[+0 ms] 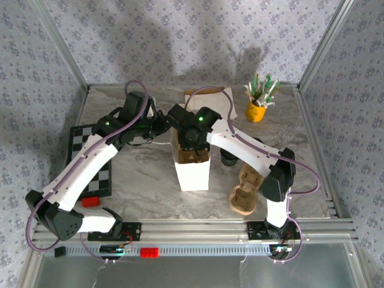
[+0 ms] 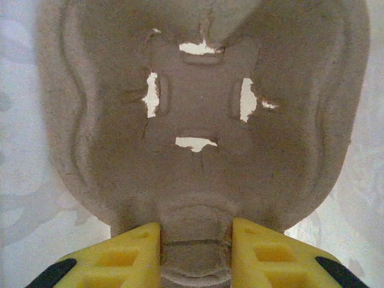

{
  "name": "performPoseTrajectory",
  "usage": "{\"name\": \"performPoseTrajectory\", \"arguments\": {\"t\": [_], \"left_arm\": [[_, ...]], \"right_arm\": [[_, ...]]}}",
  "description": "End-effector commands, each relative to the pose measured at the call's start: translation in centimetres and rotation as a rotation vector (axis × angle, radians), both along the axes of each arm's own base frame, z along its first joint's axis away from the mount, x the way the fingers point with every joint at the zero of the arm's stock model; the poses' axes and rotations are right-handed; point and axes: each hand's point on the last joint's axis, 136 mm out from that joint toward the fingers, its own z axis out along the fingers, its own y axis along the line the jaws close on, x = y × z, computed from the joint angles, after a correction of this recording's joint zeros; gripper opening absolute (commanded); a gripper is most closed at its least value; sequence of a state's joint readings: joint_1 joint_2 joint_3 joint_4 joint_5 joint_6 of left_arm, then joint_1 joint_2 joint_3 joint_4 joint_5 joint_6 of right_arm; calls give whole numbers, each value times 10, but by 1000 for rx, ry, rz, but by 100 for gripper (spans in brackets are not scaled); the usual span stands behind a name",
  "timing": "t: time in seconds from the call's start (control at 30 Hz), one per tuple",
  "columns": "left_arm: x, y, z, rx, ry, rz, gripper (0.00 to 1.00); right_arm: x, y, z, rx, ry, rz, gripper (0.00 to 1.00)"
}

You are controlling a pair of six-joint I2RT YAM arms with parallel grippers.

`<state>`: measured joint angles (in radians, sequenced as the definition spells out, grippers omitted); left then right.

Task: Pack the takeout coffee

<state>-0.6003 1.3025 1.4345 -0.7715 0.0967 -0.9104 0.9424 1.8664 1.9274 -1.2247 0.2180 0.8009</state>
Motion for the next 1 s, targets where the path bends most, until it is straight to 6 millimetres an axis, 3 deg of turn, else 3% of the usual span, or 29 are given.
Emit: {"name": "performPoseTrajectory", "arguments": {"t": [0.0, 0.53, 0.97], "left_arm": [[-4, 6, 12, -30, -25, 15, 9], [-6, 2, 19, -89, -30, 19, 7], [-4, 7, 14, -62, -28, 38, 6]], "right_arm": [[-2, -5, -10, -2, 42, -32, 31], [1, -1, -33, -23, 77, -29, 43], [-1, 0, 23, 29, -23, -8, 61]]}}
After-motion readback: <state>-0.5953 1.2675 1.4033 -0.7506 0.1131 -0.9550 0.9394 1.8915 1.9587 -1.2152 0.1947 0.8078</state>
